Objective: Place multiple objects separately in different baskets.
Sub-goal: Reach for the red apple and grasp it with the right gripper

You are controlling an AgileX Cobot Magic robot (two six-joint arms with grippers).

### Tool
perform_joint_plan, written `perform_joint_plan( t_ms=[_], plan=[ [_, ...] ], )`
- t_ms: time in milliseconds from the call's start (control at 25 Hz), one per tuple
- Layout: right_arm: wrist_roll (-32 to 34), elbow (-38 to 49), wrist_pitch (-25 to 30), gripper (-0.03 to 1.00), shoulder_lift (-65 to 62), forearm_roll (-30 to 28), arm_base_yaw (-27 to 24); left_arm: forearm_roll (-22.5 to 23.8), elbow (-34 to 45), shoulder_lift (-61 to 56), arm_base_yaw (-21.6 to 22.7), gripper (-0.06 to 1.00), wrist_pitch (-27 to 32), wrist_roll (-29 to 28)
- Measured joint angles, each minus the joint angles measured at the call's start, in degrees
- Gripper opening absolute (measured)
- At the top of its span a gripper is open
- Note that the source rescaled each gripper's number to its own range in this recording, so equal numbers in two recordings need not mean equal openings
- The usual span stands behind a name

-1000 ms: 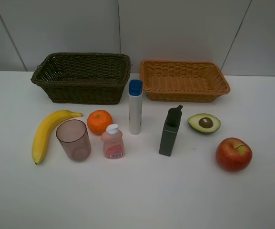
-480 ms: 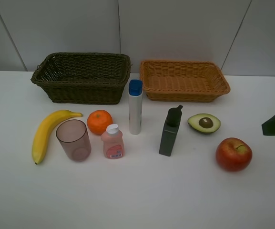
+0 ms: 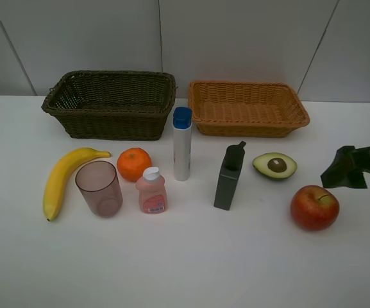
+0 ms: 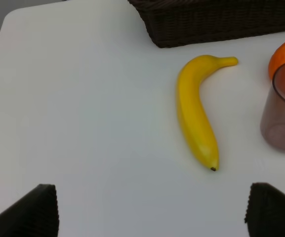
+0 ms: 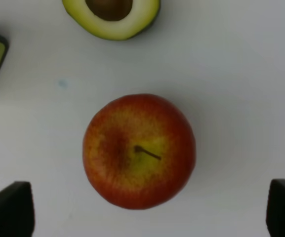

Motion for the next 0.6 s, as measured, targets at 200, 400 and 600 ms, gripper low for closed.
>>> perform_joint_plan(
  t_ms=[200, 400, 600],
  plan=[
    [0.0, 0.0, -2.5, 1.00, 5.2, 0.0, 1.3, 0.0, 0.0, 0.0, 0.0, 1.00, 0.0, 0.0],
    [0.0, 0.0, -4.2, 1.00, 8.9, 0.0, 1.4, 0.0, 0.0, 0.0, 0.0, 1.00, 0.0, 0.0],
    [-0.1, 0.0, -6.6, 1.00, 12.9, 1.0, 1.4, 0.0, 0.0, 0.0, 0.0, 1.00, 0.0, 0.0]
  ],
)
